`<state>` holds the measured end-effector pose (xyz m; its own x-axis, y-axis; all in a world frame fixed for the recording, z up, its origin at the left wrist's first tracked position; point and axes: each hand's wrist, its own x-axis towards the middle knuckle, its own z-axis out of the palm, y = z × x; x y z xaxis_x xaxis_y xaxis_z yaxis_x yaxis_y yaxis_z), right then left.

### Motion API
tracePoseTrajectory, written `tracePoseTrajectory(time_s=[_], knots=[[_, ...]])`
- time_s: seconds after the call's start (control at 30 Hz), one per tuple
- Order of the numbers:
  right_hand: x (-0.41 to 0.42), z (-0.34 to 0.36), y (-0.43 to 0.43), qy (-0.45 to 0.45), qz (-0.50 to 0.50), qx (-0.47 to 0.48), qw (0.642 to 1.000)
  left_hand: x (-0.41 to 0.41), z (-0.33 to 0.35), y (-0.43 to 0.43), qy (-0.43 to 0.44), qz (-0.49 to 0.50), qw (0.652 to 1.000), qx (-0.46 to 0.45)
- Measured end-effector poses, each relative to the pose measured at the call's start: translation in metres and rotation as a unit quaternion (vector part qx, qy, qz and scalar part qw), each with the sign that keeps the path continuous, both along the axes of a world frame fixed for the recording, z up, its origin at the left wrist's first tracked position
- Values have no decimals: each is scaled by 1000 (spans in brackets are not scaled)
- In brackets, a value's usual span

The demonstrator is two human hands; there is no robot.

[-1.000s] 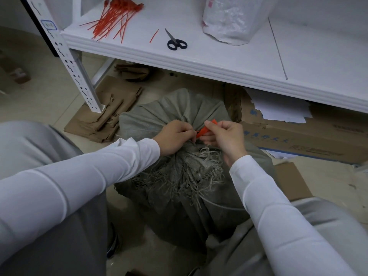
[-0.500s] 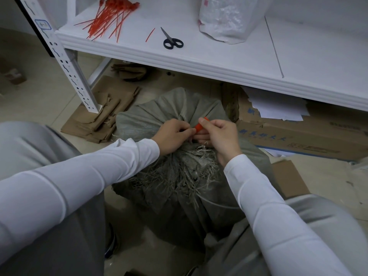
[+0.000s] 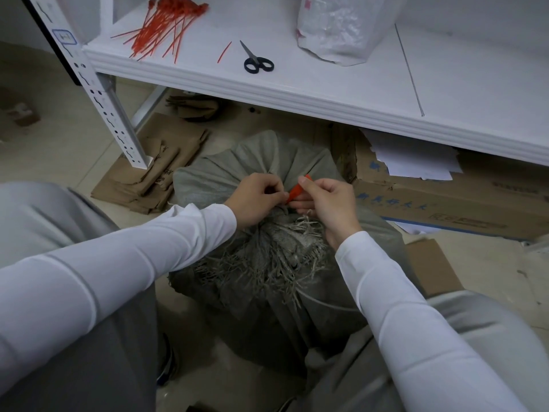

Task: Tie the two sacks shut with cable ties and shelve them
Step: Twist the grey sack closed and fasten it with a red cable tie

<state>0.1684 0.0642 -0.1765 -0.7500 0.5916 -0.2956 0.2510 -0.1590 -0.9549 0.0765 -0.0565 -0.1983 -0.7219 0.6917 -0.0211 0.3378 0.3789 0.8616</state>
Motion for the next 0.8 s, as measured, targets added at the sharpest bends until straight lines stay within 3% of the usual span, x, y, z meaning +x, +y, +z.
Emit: tracePoseTrajectory(time_s=[0.47, 0.8], knots=[[4, -1, -5, 1, 24, 35, 999, 3, 0, -3, 23, -10, 1000, -3], [-1, -2, 6, 6, -53, -24, 998, -3, 3, 1, 16, 18, 1000, 2]])
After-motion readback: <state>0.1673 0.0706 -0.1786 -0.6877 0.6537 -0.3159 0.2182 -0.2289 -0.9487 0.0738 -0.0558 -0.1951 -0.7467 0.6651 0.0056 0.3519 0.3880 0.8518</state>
